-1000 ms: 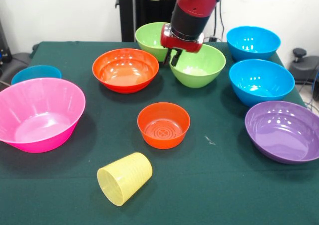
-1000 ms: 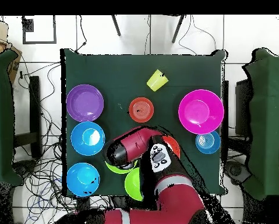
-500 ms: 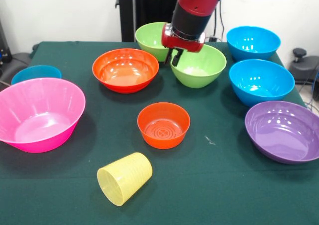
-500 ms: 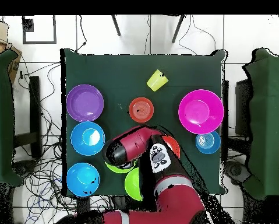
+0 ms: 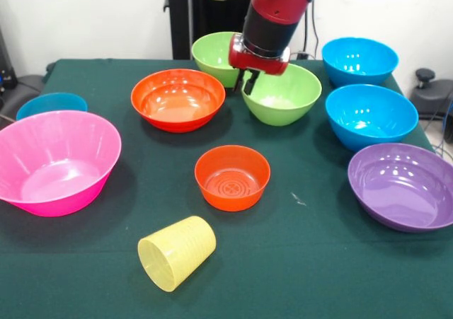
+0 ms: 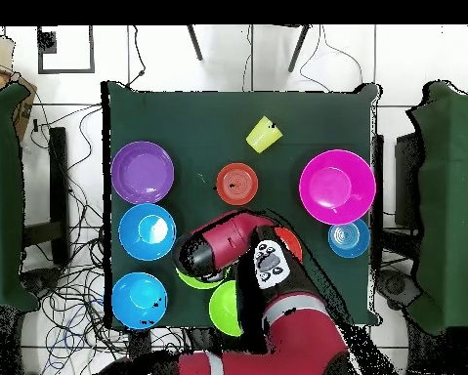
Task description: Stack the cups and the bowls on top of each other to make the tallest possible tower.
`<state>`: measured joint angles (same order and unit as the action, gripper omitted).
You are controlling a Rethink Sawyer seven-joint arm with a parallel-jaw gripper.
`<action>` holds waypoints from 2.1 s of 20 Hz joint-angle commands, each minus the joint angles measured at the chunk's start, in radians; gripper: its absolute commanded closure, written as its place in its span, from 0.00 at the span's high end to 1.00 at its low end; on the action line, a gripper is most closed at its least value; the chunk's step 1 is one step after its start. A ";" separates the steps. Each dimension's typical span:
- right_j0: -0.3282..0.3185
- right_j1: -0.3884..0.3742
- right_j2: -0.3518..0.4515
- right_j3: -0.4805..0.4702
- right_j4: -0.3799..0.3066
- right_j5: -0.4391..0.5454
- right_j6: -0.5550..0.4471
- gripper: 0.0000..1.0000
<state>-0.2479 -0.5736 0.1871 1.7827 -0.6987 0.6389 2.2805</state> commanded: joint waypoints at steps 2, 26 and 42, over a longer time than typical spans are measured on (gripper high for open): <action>-0.046 -0.060 0.088 0.018 0.036 -0.010 -0.095 0.00; -0.186 -0.194 0.172 0.023 0.050 0.143 -0.252 0.00; -0.327 -0.271 0.313 0.075 0.187 0.189 -0.284 0.00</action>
<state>-0.5342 -0.8122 0.3805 1.8236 -0.5655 0.7348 2.2803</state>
